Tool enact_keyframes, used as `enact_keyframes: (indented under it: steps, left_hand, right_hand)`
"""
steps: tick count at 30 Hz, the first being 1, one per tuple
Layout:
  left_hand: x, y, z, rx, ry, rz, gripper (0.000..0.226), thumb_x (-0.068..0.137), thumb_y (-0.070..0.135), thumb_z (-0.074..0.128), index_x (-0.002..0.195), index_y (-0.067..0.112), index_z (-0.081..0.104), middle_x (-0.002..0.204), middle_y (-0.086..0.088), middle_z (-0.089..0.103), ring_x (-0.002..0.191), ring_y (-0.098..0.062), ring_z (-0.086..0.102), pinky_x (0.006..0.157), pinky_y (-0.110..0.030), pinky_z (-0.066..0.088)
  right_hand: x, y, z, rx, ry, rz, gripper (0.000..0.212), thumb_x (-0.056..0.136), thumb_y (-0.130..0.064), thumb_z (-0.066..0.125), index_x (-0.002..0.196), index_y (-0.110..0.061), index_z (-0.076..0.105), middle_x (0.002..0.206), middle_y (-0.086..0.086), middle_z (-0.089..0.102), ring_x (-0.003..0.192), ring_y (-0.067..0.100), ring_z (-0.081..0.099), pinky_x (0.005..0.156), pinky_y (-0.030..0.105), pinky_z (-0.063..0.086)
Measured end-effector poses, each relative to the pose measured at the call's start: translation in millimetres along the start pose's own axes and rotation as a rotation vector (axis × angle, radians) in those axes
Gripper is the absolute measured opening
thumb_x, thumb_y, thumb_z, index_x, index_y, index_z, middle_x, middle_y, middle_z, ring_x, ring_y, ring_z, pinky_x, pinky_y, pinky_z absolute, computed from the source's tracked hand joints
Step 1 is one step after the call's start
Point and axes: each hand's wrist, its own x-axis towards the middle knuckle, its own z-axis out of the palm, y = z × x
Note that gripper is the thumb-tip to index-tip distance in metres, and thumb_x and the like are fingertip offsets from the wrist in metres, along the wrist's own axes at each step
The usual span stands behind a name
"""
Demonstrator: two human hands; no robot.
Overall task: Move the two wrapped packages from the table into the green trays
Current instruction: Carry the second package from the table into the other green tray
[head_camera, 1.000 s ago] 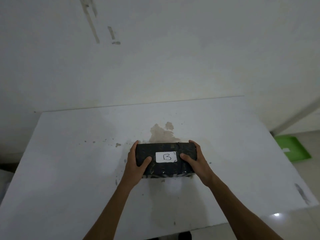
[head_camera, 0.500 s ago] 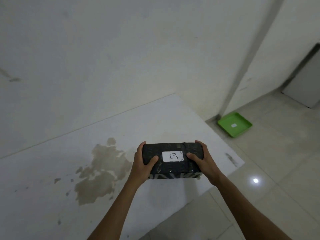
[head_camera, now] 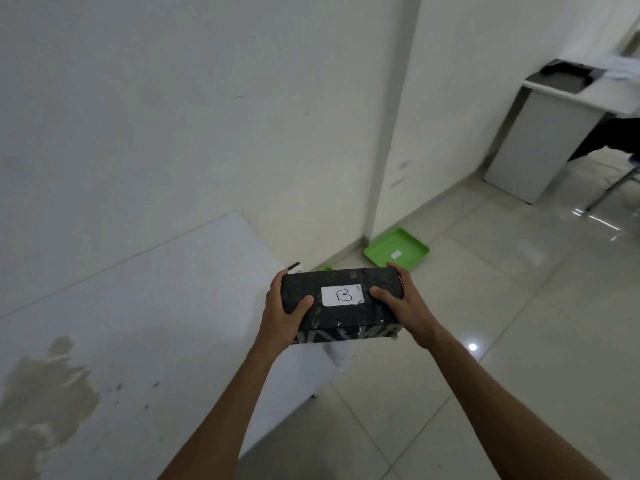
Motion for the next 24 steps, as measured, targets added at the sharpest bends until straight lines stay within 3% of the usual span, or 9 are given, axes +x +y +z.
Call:
enact_keyframes:
  steps: [2,7,10,15,20,24]
  left_hand:
    - [25,9,32,0.011,-0.028,0.013,0.068,0.086,0.035,0.071,0.142,0.038,0.033,0.140,-0.003,0.049,0.126,-0.020,0.054,0.101,-0.041,0.053]
    - [95,25,109,0.035,-0.072,0.024,0.075,0.086,0.035,0.072,0.148,0.029,0.030,0.142,-0.004,0.049,0.127,-0.022,0.053,0.106,-0.046,0.049]
    - [141,37,156,0.047,-0.090,0.036,0.076,0.084,0.039,0.072,0.147,0.031,0.031,0.138,-0.006,0.050,0.125,-0.022,0.054,0.106,-0.046,0.048]
    - [214,66,230,0.021,-0.137,0.021,0.082,0.078,0.047,0.071,0.148,0.031,0.031,0.138,-0.009,0.050,0.124,-0.025,0.055,0.105,-0.049,0.049]
    - [282,93,294,0.039,-0.151,0.026,0.088,0.073,0.056,0.069,0.148,0.033,0.029,0.138,-0.005,0.049,0.125,-0.023,0.054,0.105,-0.047,0.049]
    - [339,105,349,0.060,-0.132,0.037,0.090,0.074,0.056,0.070,0.149,0.028,0.028,0.138,-0.004,0.049,0.125,-0.022,0.054,0.105,-0.047,0.049]
  right_hand:
    - [20,-1,-32,0.004,0.018,0.000,0.073,0.087,-0.032,0.079,0.147,-0.036,0.038,0.125,-0.004,0.063,0.108,0.019,0.071,0.085,0.035,0.064]
    - [78,-7,-107,0.015,0.066,0.000,0.072,0.087,-0.032,0.079,0.146,-0.036,0.038,0.125,-0.002,0.064,0.103,0.016,0.073,0.079,0.033,0.064]
    - [120,-14,-153,0.004,0.091,-0.004,0.073,0.085,-0.036,0.080,0.145,-0.036,0.039,0.126,-0.001,0.064,0.106,0.019,0.072,0.090,0.042,0.063]
    - [185,-36,-228,-0.029,0.116,-0.014,0.070,0.086,-0.039,0.078,0.144,-0.039,0.038,0.128,-0.004,0.058,0.111,0.019,0.068,0.083,0.033,0.063]
    - [256,-52,-295,-0.018,0.104,-0.012,0.071,0.085,-0.041,0.078,0.144,-0.042,0.037,0.125,-0.007,0.057,0.108,0.019,0.069,0.080,0.032,0.064]
    - [320,-60,-349,-0.027,0.092,-0.019,0.072,0.086,-0.039,0.078,0.145,-0.040,0.037,0.129,-0.004,0.058,0.110,0.019,0.068,0.086,0.034,0.063]
